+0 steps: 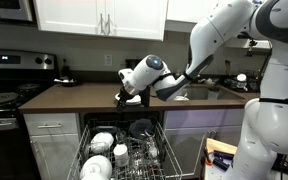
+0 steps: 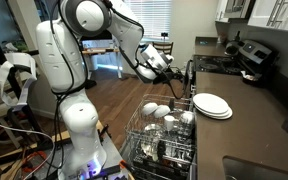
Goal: Remove the white plate from the dishwasher and put it on top of the white plate on the counter
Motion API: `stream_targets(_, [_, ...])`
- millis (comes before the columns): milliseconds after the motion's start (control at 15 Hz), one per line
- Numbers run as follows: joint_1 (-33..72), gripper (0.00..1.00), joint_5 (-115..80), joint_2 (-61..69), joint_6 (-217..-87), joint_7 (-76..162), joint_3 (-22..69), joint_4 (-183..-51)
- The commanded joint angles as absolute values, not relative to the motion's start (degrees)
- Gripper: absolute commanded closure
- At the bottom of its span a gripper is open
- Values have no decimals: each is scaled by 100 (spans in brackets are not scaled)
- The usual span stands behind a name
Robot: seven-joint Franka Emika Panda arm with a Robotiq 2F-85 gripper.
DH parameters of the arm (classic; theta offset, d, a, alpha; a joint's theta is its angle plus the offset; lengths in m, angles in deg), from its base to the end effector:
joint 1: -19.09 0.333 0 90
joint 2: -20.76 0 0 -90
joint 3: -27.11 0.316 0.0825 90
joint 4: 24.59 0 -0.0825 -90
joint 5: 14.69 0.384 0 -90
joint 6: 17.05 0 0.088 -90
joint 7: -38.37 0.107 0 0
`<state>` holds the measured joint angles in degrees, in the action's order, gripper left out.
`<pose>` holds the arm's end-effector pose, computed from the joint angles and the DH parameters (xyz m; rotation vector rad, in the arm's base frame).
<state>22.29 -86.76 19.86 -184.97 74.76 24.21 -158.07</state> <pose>0.5209 0.0633 0.3660 2.5087 0.7008 0.8703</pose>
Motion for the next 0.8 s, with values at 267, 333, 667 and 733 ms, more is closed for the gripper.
stream_targets(267, [2233,0,-8319,1976,-18324,7234,2407,-15955])
stream_targets(333, [2233,0,-8319,1976,-18324,7234,2407,-15955])
stream_targets(667, [2259,0,-7749,1980,-18338,7069,2447,-16039])
stream_targets(733, [2265,0,-7606,1981,-18358,7015,2461,-16054])
